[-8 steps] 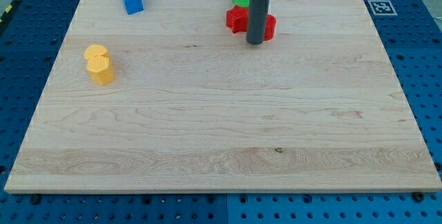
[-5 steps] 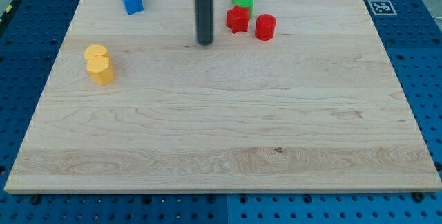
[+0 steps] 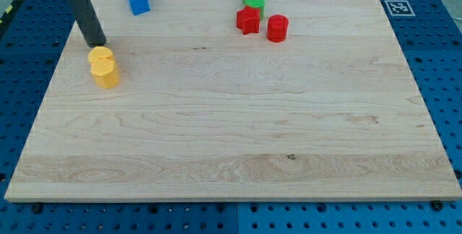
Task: Move the hexagon diagonal to the yellow heart
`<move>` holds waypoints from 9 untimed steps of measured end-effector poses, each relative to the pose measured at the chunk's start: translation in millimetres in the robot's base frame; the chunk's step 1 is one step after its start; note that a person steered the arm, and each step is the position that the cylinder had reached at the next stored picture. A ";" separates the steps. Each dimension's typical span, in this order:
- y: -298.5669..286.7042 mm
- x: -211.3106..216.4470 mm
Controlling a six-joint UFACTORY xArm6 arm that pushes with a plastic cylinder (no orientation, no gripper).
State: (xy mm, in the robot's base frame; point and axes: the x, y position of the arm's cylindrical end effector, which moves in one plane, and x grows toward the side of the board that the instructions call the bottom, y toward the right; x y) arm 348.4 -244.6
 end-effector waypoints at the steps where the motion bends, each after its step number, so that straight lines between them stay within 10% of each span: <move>1: -0.1 5.8; 9: 62.1 74.6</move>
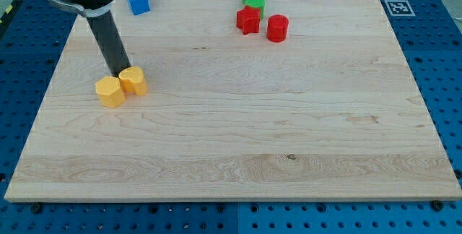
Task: Move the hexagon diagonal to the yellow heart
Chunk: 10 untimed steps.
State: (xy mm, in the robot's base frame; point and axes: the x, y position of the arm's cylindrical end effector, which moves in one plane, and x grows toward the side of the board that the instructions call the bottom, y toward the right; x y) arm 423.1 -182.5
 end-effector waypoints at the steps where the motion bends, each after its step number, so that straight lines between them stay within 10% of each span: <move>1: 0.0 15.4; 7: 0.0 95.0; 10: -30.8 47.9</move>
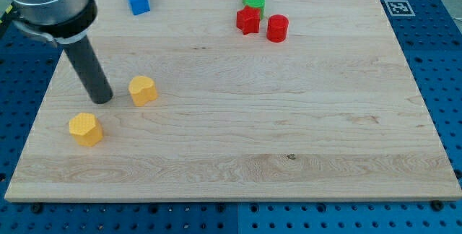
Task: Move the hexagon diagonal to the yellow heart
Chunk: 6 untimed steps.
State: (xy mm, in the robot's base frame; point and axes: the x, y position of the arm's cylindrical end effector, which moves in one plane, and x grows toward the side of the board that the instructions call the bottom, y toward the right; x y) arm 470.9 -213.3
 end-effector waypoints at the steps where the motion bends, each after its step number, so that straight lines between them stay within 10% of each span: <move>1: -0.2 10.0; 6: -0.2 64.2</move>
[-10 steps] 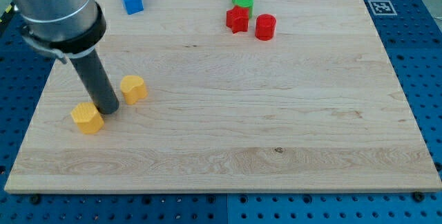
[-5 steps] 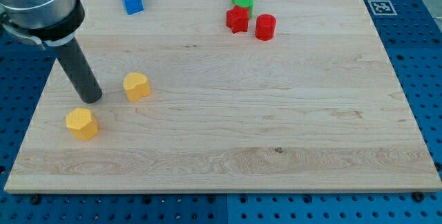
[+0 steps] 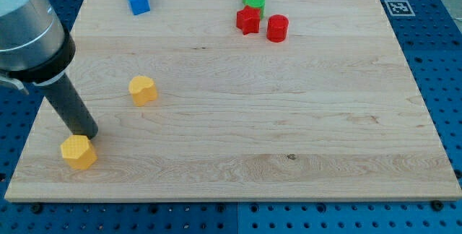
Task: Move the hexagon diagonal to the yellow heart
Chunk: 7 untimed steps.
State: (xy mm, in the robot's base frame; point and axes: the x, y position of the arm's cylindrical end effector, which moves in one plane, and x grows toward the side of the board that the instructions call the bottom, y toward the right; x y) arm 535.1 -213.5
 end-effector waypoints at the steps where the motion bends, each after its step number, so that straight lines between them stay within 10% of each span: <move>1: 0.1 0.5; 7: 27.2 25.6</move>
State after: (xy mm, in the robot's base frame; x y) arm 560.7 -186.2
